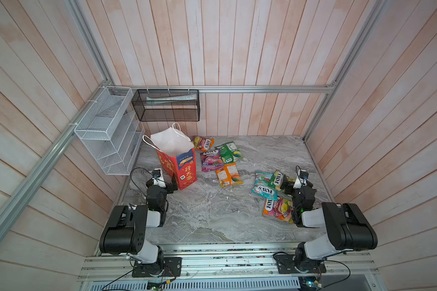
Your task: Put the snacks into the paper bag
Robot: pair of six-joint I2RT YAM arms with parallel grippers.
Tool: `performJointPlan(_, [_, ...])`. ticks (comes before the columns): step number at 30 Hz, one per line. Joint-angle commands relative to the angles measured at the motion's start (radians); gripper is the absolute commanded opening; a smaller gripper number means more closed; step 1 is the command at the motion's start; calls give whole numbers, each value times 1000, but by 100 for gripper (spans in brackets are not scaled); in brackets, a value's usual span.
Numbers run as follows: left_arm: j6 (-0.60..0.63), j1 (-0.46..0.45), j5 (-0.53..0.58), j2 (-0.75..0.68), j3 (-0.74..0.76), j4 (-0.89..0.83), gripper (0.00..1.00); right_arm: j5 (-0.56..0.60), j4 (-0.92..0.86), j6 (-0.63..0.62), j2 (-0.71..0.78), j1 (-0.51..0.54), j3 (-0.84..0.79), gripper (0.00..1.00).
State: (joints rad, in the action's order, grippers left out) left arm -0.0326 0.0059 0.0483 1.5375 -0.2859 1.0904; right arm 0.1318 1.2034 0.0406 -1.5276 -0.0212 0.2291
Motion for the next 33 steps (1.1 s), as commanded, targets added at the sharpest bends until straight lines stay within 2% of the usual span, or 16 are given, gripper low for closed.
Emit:
performJointPlan(1, [13, 4, -15, 4, -15, -9, 100, -6, -8, -2, 11, 3, 16, 98])
performJointPlan(26, [11, 5, -17, 3, -13, -7, 100, -6, -6, -2, 11, 2, 15, 98])
performJointPlan(30, [-13, 43, -87, -4, -1, 12, 100, -7, -5, 2, 11, 1, 15, 98])
performJointPlan(33, [-12, 43, -79, -3, -4, 4, 100, -7, -5, 3, 10, 0, 15, 98])
